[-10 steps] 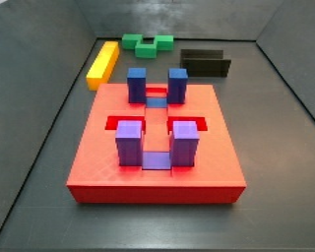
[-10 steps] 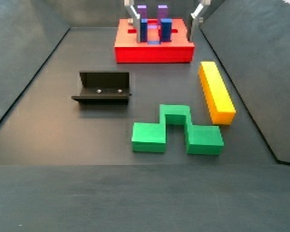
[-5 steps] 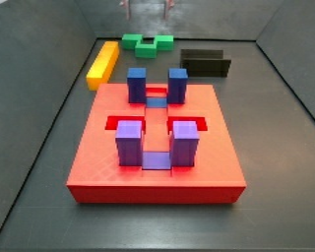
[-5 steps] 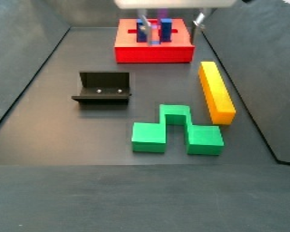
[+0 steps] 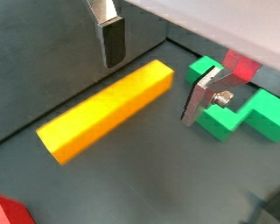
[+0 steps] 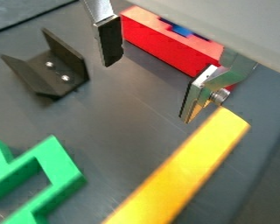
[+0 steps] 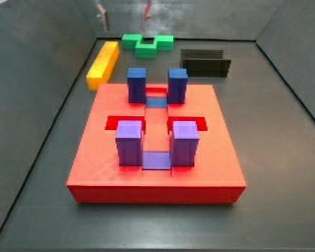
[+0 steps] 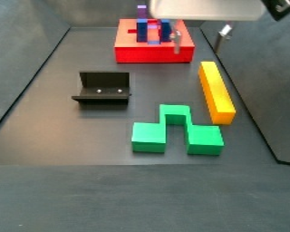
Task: Pick up the yellow object. Move up. Move to above the board. Insert the yellow object.
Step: Pick up the yellow object.
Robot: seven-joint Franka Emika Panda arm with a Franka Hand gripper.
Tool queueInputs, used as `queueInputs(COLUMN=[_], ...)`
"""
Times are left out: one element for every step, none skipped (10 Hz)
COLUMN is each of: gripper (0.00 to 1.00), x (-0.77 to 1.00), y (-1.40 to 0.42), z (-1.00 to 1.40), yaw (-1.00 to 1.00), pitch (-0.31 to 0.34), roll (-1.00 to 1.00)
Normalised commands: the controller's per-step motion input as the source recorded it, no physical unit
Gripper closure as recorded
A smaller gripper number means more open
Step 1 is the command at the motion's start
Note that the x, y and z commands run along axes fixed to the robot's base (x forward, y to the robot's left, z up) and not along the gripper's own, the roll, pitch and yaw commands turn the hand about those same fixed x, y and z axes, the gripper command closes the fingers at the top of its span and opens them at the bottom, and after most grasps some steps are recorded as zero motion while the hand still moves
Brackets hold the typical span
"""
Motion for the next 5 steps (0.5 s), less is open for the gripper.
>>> queueInputs(gripper=[0.00, 0.00, 0.00, 0.00, 0.00], x=[-0.21, -0.03, 0.00, 0.00, -0.16], y=[0.03, 0.06, 0.09, 0.13, 0.21], z=[-0.13, -0.19, -0.22, -0.17, -0.13], yaw=[-0.29, -0.32, -0.31, -0.27, -0.12], pitch=[-0.096, -0.069, -0.051, -0.003, 0.000], roll=[0.00, 0.00, 0.00, 0.02, 0.07])
